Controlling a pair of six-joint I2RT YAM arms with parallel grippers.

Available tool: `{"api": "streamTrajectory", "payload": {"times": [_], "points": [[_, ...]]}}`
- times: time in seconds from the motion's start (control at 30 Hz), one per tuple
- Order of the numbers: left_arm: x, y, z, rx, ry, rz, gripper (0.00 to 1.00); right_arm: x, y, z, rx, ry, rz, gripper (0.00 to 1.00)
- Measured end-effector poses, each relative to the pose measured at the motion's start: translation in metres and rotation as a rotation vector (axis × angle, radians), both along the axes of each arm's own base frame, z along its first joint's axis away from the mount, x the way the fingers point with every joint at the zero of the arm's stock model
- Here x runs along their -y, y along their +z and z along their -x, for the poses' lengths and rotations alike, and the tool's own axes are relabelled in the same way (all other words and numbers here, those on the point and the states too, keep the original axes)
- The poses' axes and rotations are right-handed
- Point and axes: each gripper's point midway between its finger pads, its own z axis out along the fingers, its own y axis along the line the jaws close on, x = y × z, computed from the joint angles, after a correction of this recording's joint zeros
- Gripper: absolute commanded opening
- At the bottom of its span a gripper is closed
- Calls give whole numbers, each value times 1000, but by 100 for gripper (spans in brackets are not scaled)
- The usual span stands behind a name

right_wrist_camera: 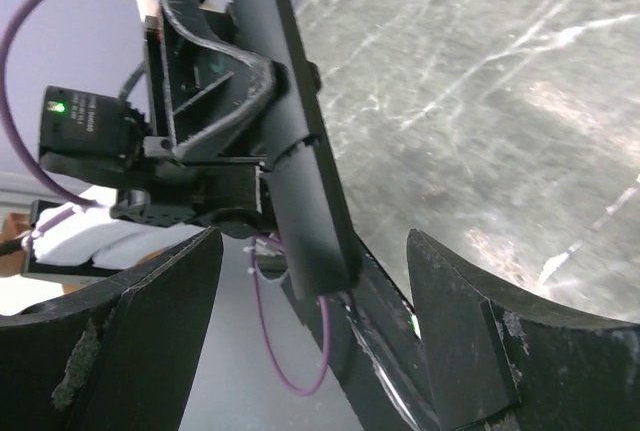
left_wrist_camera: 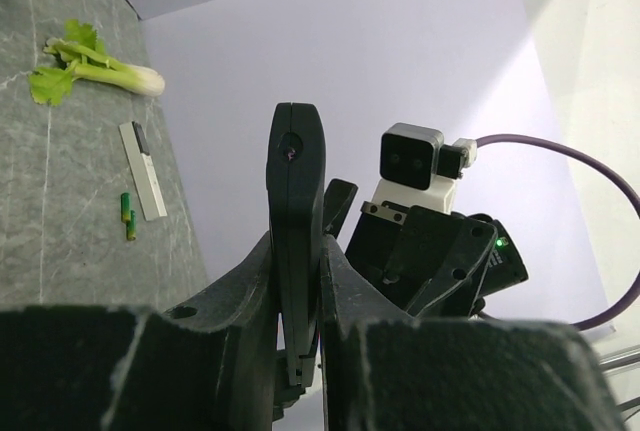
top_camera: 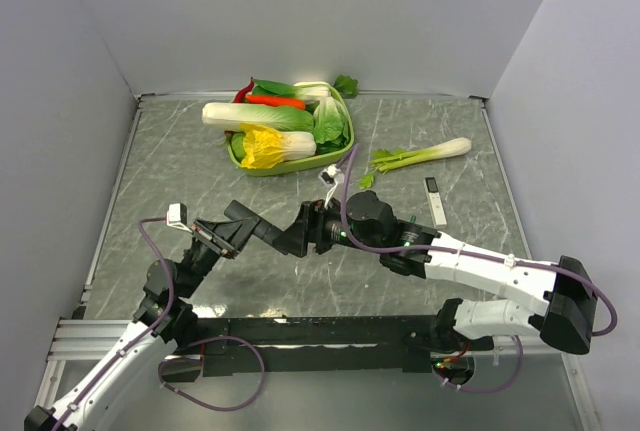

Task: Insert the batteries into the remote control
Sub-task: Load the battery cover into the remote control.

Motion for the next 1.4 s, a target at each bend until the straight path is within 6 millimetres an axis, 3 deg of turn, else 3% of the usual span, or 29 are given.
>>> {"api": "streamTrajectory", "payload": {"times": [0.23, 0.33, 0.43, 1.4], "points": [[1, 5, 3, 9, -16, 17, 1, -8, -10, 3, -30, 31, 8, 68], [1, 6, 3, 9, -19, 22, 1, -10, -10, 3, -32, 35, 5, 49], [1, 5, 3, 8, -20, 23, 1, -11, -10, 4, -36, 40, -1, 43], [9, 4, 4, 67, -47, -36, 2, -11, -21, 5, -155, 48, -63, 40]]}}
